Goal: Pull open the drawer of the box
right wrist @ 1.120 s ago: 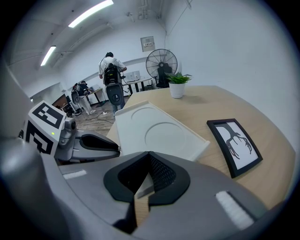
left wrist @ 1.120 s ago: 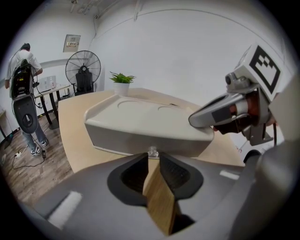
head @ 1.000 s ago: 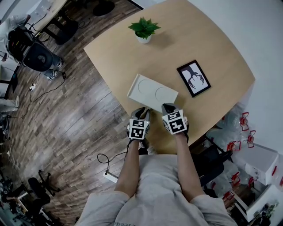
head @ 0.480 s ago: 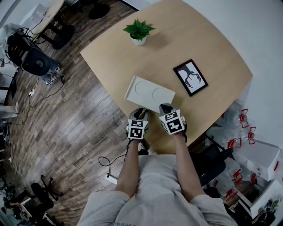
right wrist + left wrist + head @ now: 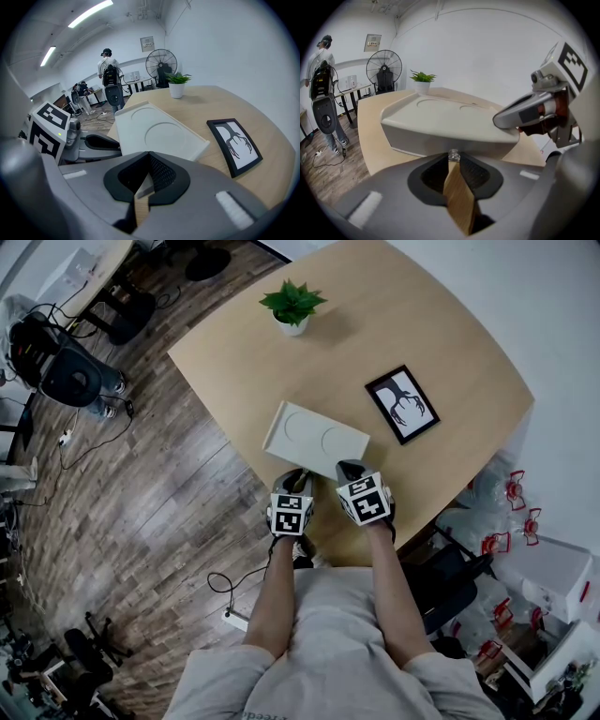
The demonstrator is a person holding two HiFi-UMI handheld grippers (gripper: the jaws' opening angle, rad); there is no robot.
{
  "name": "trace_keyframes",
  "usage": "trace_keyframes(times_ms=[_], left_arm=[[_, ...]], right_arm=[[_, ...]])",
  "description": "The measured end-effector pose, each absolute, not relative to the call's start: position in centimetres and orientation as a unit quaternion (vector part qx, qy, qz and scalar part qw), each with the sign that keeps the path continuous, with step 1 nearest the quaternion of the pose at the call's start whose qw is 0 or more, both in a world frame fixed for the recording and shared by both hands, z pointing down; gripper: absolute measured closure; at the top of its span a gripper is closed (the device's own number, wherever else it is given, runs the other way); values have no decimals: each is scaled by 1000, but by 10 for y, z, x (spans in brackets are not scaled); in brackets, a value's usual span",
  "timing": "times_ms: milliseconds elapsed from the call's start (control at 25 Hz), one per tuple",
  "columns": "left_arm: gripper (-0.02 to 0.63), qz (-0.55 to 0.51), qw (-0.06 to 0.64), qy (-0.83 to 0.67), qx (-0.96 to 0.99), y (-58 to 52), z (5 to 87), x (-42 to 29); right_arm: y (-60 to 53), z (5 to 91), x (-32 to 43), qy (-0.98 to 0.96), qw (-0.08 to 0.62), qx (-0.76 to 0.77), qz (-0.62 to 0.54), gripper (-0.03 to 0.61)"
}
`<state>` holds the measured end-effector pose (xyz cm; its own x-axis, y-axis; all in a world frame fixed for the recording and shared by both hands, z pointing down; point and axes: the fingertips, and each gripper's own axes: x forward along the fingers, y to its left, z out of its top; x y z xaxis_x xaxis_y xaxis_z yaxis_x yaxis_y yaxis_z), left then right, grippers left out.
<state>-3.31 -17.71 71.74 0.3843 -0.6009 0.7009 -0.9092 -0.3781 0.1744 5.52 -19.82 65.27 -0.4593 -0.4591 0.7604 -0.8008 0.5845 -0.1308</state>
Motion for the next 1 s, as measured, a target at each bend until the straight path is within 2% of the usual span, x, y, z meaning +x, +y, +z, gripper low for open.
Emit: trace_keyframes(times_ms=[1000], left_arm=[[483,268,279,-489,782,-173,718,-36]], right_arm=[[-198,655,56,-820,351,383,240,577]])
